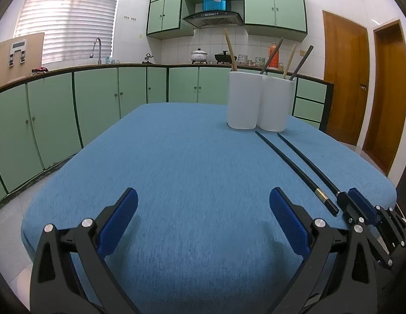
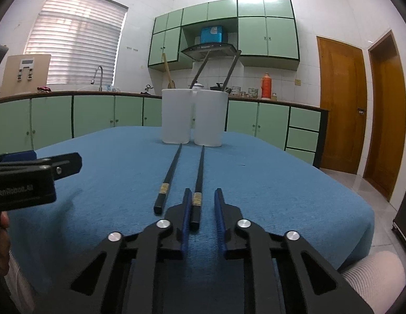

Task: Organize utensils
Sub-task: 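Grasp a black chopstick with the right tool while the left tool grasps another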

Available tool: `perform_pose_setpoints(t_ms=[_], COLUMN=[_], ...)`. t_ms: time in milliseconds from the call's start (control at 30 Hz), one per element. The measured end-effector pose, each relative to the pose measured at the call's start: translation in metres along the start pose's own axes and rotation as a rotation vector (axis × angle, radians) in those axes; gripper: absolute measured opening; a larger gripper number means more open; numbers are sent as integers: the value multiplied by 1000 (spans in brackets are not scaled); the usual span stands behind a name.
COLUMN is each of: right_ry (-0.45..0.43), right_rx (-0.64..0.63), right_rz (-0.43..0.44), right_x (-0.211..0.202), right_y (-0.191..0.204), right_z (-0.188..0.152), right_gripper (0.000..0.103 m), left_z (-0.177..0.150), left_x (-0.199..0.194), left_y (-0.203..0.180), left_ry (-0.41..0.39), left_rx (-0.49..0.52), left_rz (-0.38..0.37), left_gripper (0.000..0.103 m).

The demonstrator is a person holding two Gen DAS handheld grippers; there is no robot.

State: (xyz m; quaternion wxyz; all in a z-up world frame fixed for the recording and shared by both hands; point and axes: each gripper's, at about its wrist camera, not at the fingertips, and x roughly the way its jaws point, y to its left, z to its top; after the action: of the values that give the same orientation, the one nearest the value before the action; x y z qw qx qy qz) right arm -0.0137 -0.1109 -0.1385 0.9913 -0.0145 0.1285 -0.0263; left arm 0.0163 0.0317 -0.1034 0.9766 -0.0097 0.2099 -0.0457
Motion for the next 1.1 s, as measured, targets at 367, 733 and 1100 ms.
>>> perform_pose_setpoints(t_ms=[367, 733, 1100], right_ry=[1, -28, -35], right_rx=[23, 72, 122], right_rz=[7, -76, -119], right_x=[-1, -17, -26], right_y=[-7, -36, -64], right_z=[-1, 2, -2], right_gripper=[7, 7, 7], left_z=[1, -7, -17], left_x=[3, 1, 18], left_y=[-7, -50, -99], left_ry=[2, -7, -11], left_rx=[-9, -27, 11], left_rz=[-6, -56, -48], left_gripper=[98, 97, 74])
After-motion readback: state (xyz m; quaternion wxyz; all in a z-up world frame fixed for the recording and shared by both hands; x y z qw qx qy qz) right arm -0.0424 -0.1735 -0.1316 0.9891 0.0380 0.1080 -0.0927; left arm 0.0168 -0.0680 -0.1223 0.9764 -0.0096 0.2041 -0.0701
